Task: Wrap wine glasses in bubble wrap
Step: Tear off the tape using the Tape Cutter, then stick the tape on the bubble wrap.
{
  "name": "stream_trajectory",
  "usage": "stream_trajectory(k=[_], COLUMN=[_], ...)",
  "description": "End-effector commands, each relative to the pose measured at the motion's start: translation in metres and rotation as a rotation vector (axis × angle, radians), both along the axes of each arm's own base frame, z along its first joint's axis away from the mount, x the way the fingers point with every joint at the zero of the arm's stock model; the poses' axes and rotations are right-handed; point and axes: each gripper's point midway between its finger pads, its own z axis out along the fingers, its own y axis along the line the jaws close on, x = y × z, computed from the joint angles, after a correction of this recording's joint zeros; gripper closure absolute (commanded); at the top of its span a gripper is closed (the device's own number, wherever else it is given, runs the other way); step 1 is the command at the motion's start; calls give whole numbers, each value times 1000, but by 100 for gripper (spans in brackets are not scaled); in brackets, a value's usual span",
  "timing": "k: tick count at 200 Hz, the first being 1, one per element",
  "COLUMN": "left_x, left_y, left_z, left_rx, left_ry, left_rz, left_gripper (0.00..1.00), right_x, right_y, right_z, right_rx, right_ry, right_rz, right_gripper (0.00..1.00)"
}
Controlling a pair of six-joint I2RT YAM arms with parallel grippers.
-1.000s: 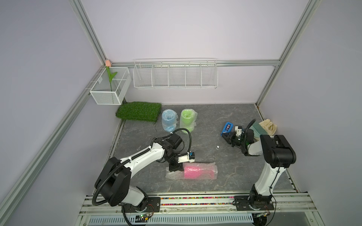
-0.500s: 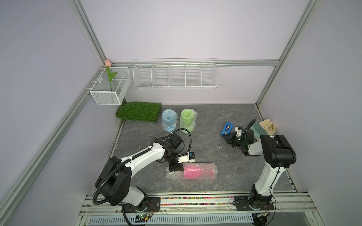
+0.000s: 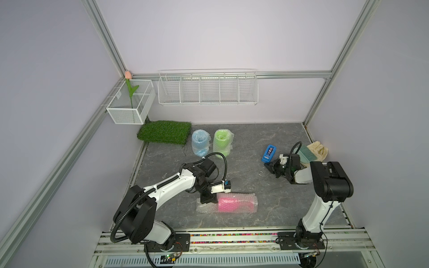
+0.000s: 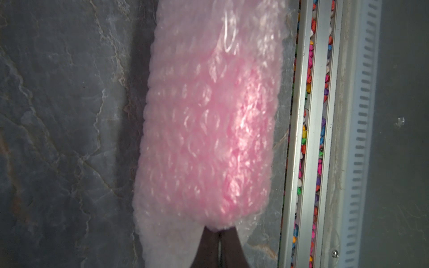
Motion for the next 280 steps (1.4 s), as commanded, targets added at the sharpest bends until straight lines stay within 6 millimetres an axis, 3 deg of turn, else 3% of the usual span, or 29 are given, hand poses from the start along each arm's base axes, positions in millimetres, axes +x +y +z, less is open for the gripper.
stream_trajectory(k=[1, 27, 56, 120, 124, 152, 184, 220, 280], left_x=[-3, -3, -3, 1, 1, 1, 0, 0, 0], left_y=[1, 1, 1, 1, 1, 0, -2, -4, -5], left_z=[-1, -1, 0, 3, 3, 6, 9, 13, 16], left_rx=[21, 23, 20, 30, 29, 14, -1, -19, -28], left_ry=[18, 24, 17, 5, 5, -4, -1, -8, -11], left_rz=[-14, -14, -14, -1, 0, 3, 2, 1, 0], left_gripper=[100, 100, 100, 100, 100, 100, 100, 100, 100], right_x=[-27, -16, -11, -36, -40, -64, -99, -141, -205], right_y=[-9, -6, 4, 37, 47, 64, 87, 102, 124], right_z=[-35, -11, 36, 133, 144, 186, 222, 246, 265], right_rx=[-55, -99, -225, -457, -468, -523, -546, -546, -474], right_ry=[159, 71, -39, -224, -251, -350, -447, -501, -546], right_rz=[-51, -8, 79, 279, 307, 380, 479, 541, 641], right_gripper=[93, 93, 93, 93, 93, 93, 93, 93, 93])
